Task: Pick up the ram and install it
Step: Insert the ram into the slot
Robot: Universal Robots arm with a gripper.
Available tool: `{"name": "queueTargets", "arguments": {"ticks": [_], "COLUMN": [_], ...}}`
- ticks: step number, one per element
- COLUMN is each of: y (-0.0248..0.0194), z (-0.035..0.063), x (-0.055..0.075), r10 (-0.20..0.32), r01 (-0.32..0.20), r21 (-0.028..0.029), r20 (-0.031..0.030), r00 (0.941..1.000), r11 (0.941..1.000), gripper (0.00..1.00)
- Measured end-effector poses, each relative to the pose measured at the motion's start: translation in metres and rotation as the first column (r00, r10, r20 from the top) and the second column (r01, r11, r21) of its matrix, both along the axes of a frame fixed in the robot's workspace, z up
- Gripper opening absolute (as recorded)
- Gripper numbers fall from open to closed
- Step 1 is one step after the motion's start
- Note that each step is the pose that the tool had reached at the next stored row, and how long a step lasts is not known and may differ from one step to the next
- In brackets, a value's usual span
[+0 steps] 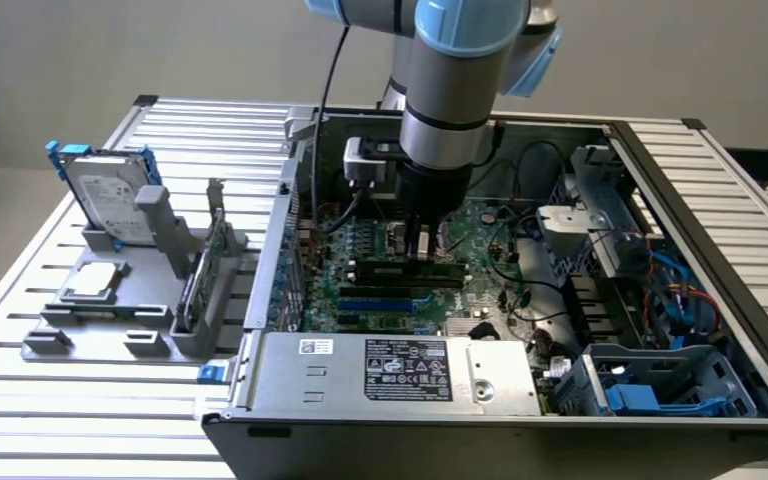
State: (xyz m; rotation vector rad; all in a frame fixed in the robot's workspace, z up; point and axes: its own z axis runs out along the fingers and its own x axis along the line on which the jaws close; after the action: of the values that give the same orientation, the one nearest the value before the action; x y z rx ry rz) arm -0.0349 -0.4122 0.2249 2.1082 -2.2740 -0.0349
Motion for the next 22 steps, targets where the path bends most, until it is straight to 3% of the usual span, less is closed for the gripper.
{"name": "queueTargets", "arguments": {"ticks": [18, 22], "y": [-0.0001, 0.0], "z": [-0.0051, -0.0028], "x": [0.0, 0.0], "r10": [0.005, 0.005], "r01": [-0.005, -0.005], "r21": [-0.0004, 0.0002], "r20": [-0.0001, 0.0], "r00": [1.0, 1.0], "r11": [1.0, 1.0], "gripper": [0.14, 0.22]}}
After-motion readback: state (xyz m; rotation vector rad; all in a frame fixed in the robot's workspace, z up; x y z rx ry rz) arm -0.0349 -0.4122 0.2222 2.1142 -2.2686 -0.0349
